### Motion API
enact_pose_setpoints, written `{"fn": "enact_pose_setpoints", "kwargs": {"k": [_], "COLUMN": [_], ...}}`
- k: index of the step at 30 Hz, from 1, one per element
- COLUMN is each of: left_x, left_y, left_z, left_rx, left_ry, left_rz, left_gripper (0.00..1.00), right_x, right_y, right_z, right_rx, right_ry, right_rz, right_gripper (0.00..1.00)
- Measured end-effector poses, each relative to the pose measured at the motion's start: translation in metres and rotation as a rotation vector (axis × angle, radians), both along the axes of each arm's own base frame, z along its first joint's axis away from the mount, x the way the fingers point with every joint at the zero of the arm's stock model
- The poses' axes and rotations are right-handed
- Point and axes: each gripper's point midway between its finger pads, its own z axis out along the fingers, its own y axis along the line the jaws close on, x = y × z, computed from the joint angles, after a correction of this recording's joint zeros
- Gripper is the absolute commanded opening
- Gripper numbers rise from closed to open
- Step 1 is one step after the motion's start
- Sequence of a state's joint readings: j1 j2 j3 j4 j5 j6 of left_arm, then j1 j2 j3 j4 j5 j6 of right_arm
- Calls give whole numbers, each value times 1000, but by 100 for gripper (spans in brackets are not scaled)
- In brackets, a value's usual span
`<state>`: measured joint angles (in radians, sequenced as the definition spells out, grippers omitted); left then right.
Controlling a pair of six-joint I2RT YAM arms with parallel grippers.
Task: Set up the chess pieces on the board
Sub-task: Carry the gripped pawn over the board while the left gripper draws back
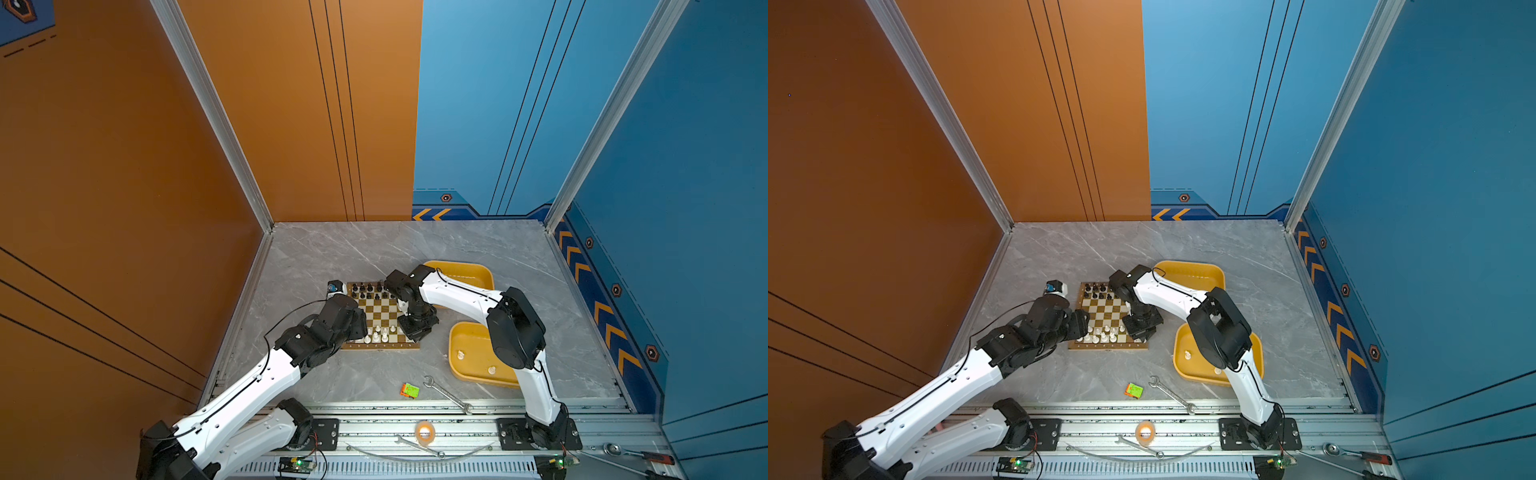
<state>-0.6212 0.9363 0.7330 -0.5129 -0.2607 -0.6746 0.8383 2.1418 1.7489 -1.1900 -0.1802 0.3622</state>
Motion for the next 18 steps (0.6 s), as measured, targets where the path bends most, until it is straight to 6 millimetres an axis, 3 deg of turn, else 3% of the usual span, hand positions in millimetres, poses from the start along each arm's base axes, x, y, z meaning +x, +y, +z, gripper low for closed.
{"fn": "enact_pose_setpoints", "kwargs": {"k": [7,14,18], "left_x": [1,-1,-2], "left_y": [7,12,14], "left_z": [-4,-2,-3], "left_rx": [0,-13,-18], "left_ry": [11,5,6], "left_rz": [22,32,35], "left_gripper": [67,67,67], "right_x": [9,6,4], "right_y": [10,7,6], "right_z": [-1,-1,-1], "right_rx": [10,-7,-14], "right_ry": [-9,6,12], "right_rz": [1,0,1], "right_gripper": [8,9,21]}}
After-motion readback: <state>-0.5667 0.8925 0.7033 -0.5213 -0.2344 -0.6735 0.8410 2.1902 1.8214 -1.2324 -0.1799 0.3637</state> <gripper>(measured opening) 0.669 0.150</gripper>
